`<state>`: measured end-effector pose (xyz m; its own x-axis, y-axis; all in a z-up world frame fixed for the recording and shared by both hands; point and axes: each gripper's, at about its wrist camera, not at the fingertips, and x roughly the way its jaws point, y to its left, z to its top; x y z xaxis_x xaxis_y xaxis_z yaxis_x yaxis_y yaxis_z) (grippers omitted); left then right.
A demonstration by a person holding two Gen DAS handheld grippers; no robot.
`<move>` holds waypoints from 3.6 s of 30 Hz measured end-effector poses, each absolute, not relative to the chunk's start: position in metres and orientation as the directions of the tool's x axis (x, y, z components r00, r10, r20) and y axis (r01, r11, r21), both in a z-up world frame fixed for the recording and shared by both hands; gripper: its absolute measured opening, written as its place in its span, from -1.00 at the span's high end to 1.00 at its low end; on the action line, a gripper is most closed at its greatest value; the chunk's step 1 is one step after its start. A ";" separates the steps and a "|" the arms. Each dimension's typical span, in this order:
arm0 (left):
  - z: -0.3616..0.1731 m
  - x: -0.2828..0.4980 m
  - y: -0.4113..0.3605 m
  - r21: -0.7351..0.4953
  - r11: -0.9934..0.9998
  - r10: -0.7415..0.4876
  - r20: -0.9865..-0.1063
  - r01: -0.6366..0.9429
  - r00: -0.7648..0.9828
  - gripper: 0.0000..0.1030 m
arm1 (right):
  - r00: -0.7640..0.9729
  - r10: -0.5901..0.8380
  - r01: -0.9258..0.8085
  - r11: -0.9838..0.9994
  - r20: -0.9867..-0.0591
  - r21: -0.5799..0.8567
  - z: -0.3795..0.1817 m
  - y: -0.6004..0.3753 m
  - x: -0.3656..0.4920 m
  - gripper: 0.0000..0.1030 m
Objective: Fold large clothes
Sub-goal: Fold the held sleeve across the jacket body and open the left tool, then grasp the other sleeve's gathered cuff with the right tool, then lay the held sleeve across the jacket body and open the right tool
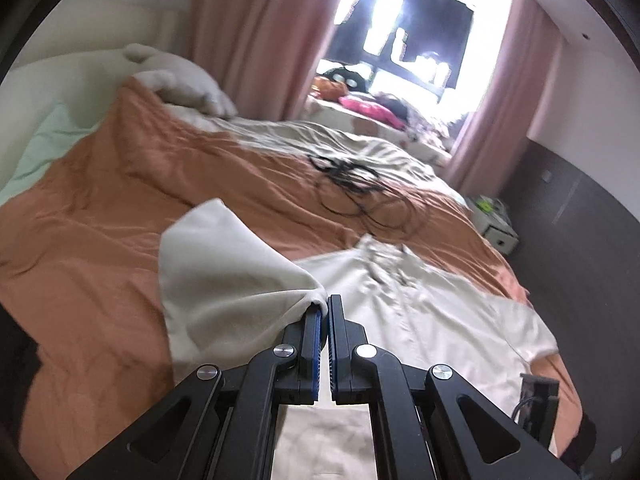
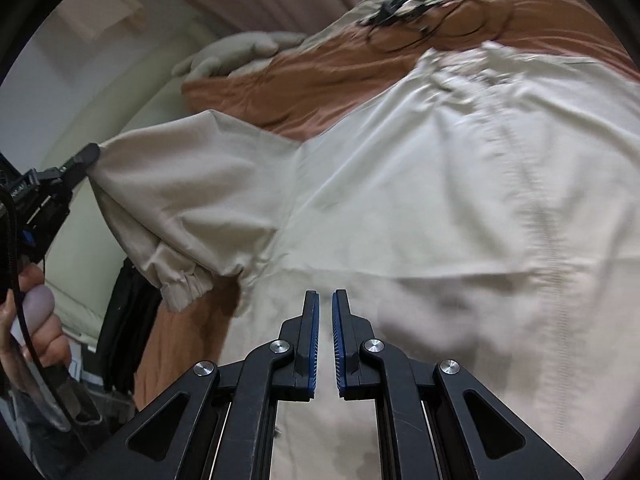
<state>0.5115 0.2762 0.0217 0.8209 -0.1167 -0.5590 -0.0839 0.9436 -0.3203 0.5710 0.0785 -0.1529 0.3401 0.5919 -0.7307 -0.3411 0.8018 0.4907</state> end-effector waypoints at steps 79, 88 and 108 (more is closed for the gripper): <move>-0.150 0.318 0.406 -0.373 0.766 0.076 -0.756 -0.524 0.650 -0.73 | 0.224 0.322 -0.650 0.753 -0.920 0.105 -0.205 0.235 0.549 0.32; -0.125 0.355 0.370 -0.348 0.811 0.072 -0.738 -0.470 0.671 -0.73 | 0.337 0.416 -0.577 0.800 -0.844 0.164 -0.118 0.155 0.572 0.34; -0.097 0.438 0.274 -0.208 0.921 0.066 -0.749 -0.329 0.659 -0.73 | 0.512 0.227 -0.146 0.974 -0.829 0.176 -0.091 -0.079 0.643 0.04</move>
<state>0.4382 0.2741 -0.0971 0.6589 0.0663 -0.7493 -0.3291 0.9212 -0.2078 0.6430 -0.0795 -0.0908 0.5117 0.2265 -0.8288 -0.1457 0.9735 0.1761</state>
